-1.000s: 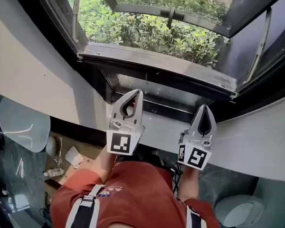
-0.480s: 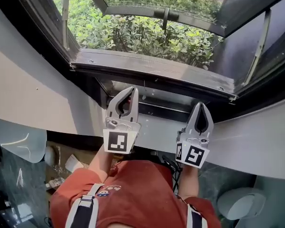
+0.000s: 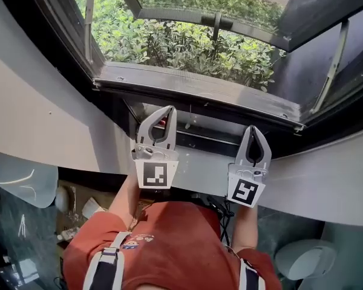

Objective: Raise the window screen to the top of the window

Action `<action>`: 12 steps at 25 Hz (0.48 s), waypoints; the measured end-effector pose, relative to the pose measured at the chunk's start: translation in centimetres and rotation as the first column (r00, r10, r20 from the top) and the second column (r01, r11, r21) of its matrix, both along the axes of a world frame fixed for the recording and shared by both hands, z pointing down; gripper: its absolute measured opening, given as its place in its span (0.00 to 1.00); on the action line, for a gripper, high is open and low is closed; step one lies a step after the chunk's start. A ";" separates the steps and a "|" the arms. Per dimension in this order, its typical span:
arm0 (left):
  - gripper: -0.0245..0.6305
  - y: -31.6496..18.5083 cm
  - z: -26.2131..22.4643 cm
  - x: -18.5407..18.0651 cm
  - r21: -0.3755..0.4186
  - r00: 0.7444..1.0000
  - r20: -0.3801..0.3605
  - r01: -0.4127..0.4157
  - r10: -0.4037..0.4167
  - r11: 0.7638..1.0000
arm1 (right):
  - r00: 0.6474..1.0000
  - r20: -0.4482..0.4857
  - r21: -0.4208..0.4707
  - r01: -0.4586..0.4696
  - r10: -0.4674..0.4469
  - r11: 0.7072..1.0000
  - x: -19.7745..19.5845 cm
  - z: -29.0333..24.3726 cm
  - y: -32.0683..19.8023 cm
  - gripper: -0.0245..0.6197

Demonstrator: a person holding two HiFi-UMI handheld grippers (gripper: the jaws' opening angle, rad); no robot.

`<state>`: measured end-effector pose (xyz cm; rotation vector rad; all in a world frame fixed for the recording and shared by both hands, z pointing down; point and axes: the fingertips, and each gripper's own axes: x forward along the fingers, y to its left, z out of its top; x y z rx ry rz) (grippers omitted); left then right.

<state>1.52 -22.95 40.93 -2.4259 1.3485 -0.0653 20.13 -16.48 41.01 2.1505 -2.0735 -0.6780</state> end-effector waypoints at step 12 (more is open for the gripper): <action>0.26 -2.8 3.9 -1.2 0.162 0.771 0.635 -0.075 -0.045 0.984 | 0.809 -0.565 -0.349 -0.053 -0.165 0.936 -0.4 4.5 -2.4 0.39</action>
